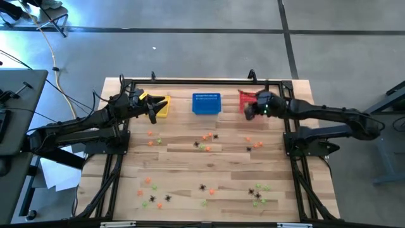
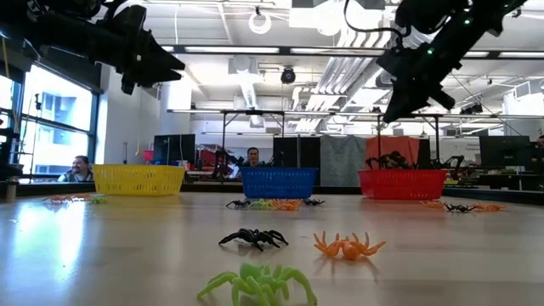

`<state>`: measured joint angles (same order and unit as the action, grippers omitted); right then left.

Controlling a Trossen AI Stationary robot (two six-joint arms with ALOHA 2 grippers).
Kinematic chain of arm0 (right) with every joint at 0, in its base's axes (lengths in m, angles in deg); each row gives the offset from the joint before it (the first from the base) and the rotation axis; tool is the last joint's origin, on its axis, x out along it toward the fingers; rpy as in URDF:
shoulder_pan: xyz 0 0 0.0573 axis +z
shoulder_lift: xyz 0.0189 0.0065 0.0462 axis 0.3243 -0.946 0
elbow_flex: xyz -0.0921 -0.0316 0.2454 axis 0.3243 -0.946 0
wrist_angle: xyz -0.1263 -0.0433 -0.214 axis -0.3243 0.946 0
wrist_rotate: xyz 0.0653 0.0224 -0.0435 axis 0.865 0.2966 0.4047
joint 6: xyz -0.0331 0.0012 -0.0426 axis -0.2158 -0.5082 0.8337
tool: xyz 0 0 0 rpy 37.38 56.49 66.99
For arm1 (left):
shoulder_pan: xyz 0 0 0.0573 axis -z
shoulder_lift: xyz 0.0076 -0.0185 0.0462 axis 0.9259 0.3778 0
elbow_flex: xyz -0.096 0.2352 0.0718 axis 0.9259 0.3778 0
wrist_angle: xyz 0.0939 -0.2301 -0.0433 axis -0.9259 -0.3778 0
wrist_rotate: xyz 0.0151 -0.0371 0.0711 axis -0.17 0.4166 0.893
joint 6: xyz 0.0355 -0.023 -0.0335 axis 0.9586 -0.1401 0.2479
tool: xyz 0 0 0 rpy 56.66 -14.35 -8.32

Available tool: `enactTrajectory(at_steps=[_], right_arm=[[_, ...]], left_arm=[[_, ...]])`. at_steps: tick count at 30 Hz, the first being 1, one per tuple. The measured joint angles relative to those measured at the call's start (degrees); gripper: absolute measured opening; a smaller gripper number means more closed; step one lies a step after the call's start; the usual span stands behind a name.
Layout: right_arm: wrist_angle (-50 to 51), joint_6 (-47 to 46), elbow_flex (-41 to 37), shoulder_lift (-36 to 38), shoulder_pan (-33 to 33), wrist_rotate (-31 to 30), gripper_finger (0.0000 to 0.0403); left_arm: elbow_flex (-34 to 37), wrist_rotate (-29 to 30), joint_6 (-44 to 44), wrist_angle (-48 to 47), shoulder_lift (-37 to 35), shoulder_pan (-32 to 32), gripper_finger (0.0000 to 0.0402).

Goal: Sort Halloween decoration
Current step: Put the green spider toy into the red basket, then put the orange spider toy into the blue basket

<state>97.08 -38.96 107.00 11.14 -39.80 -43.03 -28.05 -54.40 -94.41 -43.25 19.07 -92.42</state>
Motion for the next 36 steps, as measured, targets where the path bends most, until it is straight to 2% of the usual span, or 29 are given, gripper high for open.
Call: enactTrajectory(at_steps=[7, 13, 22, 31, 36], right_arm=[[2.2, 3.9, 1.3, -4.8, -10.1, 1.9, 0.0000], [4.1, 5.4, 1.3, -10.5, -14.9, 2.7, 0.0000], [4.1, 5.3, 1.3, -12.5, -15.5, 5.5, 0.0011], [4.1, 5.0, 1.3, -12.5, -15.5, 6.1, 0.0084], [8.5, 4.1, 4.4, -12.4, -15.0, 13.6, 0.0104]], left_arm=[[0.0, 0.0, 0.6, 0.0, 0.0, 0.0, 0.0135], [0.0, 0.0, 0.7, 0.0, 0.0, 0.0, 0.0135], [0.0, -0.1, 1.7, -1.0, 0.0, 0.0, 0.0135], [0.0, -0.1, 1.7, -1.4, 0.0, 0.0, 0.0135], [0.0, -0.1, 1.7, -1.4, 0.0, 0.0, 0.0135]])
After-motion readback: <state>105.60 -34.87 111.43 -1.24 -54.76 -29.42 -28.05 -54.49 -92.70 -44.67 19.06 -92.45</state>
